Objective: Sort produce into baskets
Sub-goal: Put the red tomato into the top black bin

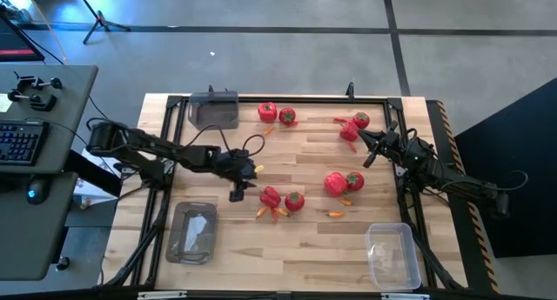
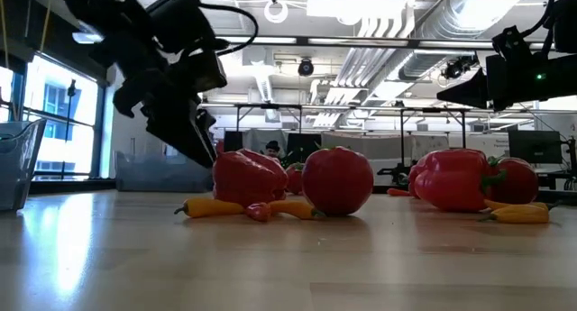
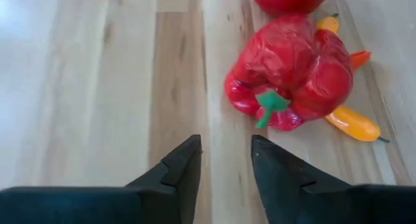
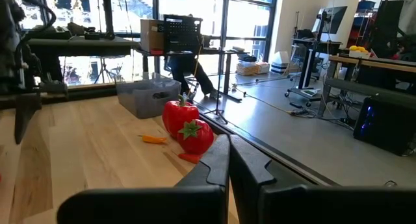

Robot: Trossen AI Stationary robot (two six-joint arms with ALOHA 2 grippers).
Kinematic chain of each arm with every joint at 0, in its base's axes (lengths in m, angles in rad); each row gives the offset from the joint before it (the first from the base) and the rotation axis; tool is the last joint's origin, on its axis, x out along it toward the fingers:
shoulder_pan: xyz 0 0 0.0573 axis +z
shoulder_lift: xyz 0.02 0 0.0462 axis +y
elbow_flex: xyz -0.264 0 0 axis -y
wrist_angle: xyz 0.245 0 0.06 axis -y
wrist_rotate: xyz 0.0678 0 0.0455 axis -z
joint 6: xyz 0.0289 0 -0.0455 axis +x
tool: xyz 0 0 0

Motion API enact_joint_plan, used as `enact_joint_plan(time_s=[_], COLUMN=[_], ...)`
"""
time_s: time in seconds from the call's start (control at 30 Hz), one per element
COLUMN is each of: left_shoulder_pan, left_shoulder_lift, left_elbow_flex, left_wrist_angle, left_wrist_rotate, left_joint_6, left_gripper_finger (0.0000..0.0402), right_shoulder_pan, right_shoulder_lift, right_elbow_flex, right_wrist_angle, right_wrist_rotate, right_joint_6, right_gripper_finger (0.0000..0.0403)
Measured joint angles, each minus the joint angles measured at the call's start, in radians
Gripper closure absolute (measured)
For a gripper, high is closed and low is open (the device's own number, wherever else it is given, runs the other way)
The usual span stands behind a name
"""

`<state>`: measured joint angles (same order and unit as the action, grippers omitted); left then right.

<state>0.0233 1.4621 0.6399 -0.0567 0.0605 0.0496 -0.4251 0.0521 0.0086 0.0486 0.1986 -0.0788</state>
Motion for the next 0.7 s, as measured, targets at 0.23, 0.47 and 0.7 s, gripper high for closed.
enact_joint_plan(time_s=[0.23, 0.47, 0.7], left_shoulder_pan=[-0.005, -0.025, 0.020], left_shoulder_lift=[-0.029, -0.028, -0.028], left_elbow_flex=[0.142, 0.250, 0.268], left_wrist_angle=[-0.171, -0.184, -0.149], left_wrist_rotate=[-0.006, 0.009, 0.040], left_joint_6=[0.007, 0.015, 0.108], left_gripper_finger=[0.0242, 0.0222, 0.0220], right_shoulder_pan=[0.000, 0.000, 0.000], right_shoulder_lift=[0.000, 0.000, 0.000], right_elbow_flex=[0.000, 0.000, 0.000], right_wrist_angle=[0.000, 0.000, 0.000], right_wrist_rotate=[0.000, 0.000, 0.000], right_joint_6=[0.000, 0.000, 0.000], right_gripper_finger=[0.0403, 0.0403, 0.0403])
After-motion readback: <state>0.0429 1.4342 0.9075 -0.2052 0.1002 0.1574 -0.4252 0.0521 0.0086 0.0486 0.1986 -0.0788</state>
